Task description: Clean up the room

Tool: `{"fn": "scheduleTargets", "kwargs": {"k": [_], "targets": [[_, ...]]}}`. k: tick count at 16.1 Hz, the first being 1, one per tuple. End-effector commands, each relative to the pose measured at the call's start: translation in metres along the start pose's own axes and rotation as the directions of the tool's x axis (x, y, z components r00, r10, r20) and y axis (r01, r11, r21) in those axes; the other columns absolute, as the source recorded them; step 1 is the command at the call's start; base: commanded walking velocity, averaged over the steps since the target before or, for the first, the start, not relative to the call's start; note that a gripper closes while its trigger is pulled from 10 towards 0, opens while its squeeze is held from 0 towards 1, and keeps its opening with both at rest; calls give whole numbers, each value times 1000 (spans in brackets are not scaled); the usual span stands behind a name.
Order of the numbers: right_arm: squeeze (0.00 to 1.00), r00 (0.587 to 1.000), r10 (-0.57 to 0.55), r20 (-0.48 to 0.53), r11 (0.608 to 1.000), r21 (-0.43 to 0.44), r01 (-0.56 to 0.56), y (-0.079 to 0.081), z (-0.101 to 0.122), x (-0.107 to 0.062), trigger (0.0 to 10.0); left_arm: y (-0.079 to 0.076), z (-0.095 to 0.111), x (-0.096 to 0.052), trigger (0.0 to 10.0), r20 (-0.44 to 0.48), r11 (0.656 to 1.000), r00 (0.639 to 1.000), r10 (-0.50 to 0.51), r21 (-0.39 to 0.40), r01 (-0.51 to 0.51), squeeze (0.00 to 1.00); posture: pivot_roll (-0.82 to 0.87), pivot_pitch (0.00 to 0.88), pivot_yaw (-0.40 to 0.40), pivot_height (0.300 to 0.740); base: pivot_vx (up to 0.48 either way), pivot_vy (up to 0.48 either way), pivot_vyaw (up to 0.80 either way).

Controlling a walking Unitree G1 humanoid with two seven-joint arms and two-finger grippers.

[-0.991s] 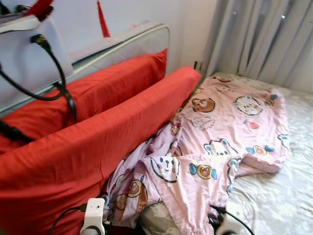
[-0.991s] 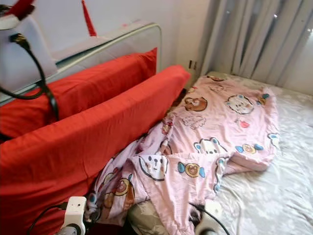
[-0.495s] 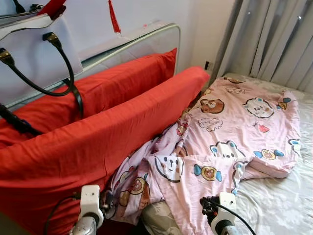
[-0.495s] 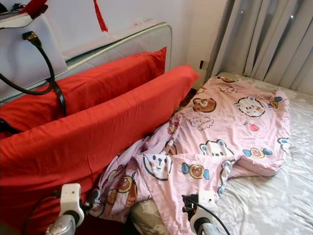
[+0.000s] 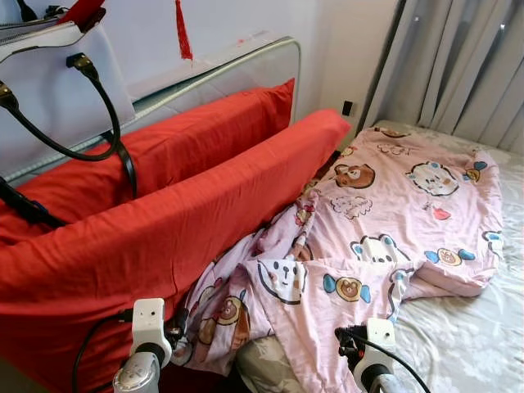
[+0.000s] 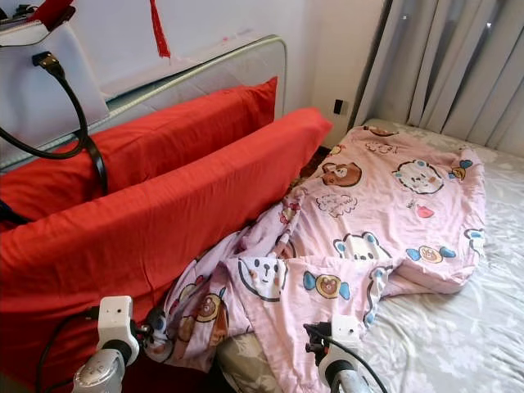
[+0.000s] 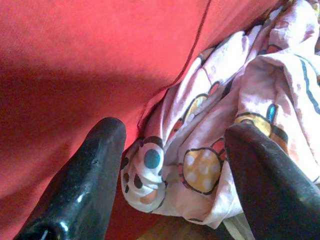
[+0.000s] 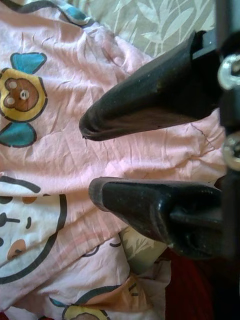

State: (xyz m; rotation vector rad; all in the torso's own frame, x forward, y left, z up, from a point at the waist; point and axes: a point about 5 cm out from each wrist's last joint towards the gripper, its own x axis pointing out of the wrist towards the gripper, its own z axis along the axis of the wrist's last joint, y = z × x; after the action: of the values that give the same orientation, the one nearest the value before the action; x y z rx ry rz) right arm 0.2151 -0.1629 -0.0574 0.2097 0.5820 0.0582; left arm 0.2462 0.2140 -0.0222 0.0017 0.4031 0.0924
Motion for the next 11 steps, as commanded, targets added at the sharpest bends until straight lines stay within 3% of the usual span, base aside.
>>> {"fn": "scheduleTargets", "kwargs": {"k": [1, 7, 11], "targets": [[0, 1000, -2, 11, 1000, -2, 2, 1, 3, 1, 10000, -1, 4, 1, 10000, 14, 1000, 1000, 3, 1, -3, 0, -9, 0, -13, 715, 0, 0, 0], [0, 1000, -4, 2, 1000, 4, 4, 3, 1, 1, 10000, -3, 7, 3, 10000, 22, 1000, 1000, 15, -20, -14, 0, -4, 0, -11, 715, 0, 0, 0], [0, 1000, -6, 0, 1000, 7, 6, 4, 0, 1, 10000, -2, 8, 3, 10000, 20, 1000, 1000, 19, -18, -18, 0, -3, 0, -9, 715, 0, 454, 0]]}}
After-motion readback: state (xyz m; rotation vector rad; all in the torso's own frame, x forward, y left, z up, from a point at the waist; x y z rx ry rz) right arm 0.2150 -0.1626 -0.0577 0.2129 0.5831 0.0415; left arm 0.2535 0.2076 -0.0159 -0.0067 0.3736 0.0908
